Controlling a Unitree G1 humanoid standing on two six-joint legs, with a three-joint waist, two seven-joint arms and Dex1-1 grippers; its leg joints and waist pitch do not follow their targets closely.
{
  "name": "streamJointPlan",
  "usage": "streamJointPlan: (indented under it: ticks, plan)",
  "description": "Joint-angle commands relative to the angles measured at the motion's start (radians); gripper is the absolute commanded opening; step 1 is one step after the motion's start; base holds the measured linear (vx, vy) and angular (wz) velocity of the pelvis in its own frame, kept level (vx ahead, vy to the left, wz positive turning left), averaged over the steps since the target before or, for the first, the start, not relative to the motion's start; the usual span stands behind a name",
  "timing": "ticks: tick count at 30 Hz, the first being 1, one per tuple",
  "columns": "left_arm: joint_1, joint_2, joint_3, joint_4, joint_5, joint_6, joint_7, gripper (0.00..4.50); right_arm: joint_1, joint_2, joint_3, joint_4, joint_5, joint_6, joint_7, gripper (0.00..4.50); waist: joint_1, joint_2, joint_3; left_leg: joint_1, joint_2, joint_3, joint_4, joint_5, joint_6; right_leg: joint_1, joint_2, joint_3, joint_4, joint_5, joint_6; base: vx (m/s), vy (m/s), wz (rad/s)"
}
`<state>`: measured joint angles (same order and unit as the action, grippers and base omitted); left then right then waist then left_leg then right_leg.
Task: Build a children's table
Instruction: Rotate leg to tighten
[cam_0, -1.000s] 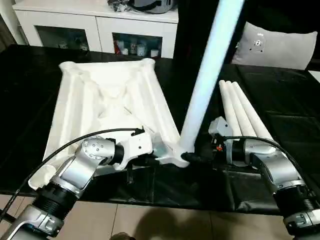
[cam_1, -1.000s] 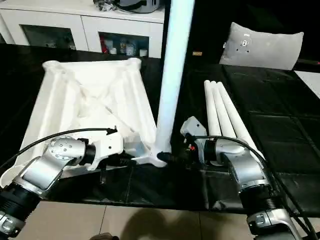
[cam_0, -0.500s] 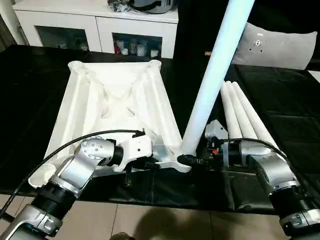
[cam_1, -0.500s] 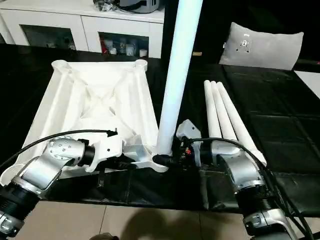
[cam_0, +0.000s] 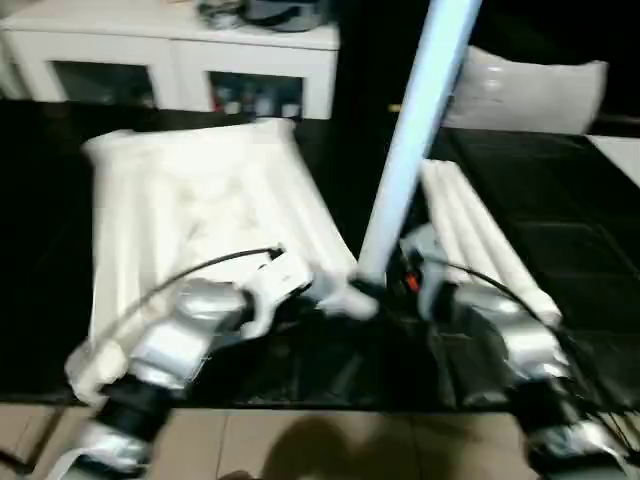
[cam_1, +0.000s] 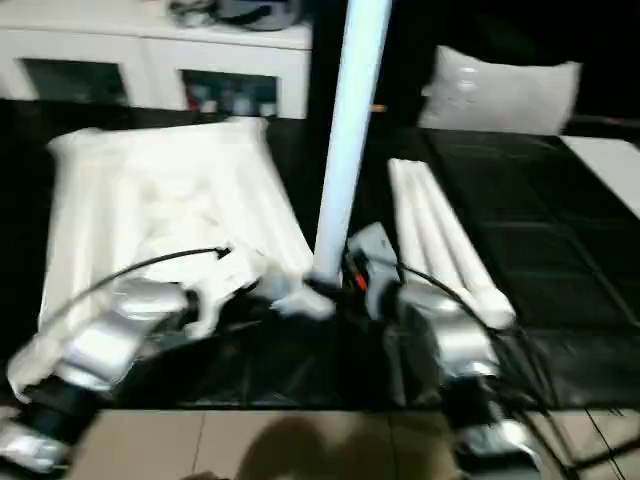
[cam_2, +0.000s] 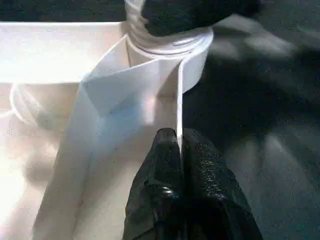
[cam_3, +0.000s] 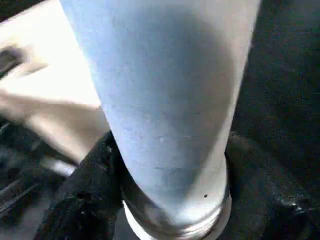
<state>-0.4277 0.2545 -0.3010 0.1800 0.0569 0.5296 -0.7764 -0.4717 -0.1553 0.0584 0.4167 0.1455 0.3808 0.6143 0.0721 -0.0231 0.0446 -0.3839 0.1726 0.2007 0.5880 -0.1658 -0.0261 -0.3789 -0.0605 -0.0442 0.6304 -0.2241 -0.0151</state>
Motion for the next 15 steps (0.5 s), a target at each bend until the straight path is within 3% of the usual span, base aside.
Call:
streamJointPlan:
  ticks: [1,4,5,6,9,15]
  plan:
    - [-0.019,-0.057,0.008,-0.031,0.003,0.034,0.086,0.00,-0.005,0.035,0.003,0.041,-0.024,0.036,-0.102,2.61,0.004,-0.002,-0.048,0.028,0.064,-0.042,-0.077,-0.291,-0.050,0.019,-0.098,0.052,-0.101,-0.309,-0.156,0.000,0.000,0.00]
    - [-0.024,-0.104,0.007,-0.028,0.038,0.058,0.160,0.00,-0.004,0.051,0.000,0.044,-0.036,0.014,-0.138,2.61,0.007,0.000,-0.050,0.026,0.065,-0.040,-0.075,-0.253,-0.036,0.020,-0.095,0.052,-0.100,-0.259,-0.151,0.000,0.000,0.00]
    - [-0.024,-0.111,-0.007,-0.033,0.043,0.057,0.158,0.00,0.001,0.058,-0.012,0.039,-0.019,0.012,-0.133,2.61,0.011,-0.001,-0.053,0.024,0.066,-0.039,-0.074,-0.226,-0.022,0.023,-0.093,0.051,-0.095,-0.199,-0.157,0.000,0.000,0.00]
    - [-0.024,-0.111,-0.007,-0.034,0.043,0.058,0.158,0.00,0.001,0.059,-0.013,0.038,-0.018,0.012,-0.133,3.17,0.012,-0.001,-0.053,0.022,0.066,-0.039,-0.073,-0.216,-0.017,0.024,-0.092,0.051,-0.093,-0.178,-0.158,0.000,0.000,0.00]
    - [-0.025,-0.110,-0.014,-0.046,0.040,0.063,0.157,0.00,0.009,0.066,-0.021,0.014,-0.001,0.018,-0.119,3.36,0.016,-0.001,-0.055,0.021,0.063,-0.036,-0.071,-0.177,0.003,0.028,-0.090,0.049,-0.087,-0.098,-0.170,0.000,0.000,0.00]
    - [-0.020,-0.056,-0.027,-0.055,0.034,-0.004,0.093,0.00,0.016,-0.005,-0.002,-0.036,0.023,-0.017,0.007,3.93,0.019,0.000,-0.054,0.022,0.066,-0.036,-0.071,-0.189,0.009,0.029,-0.090,0.048,-0.090,-0.109,-0.169,0.000,0.000,0.00]
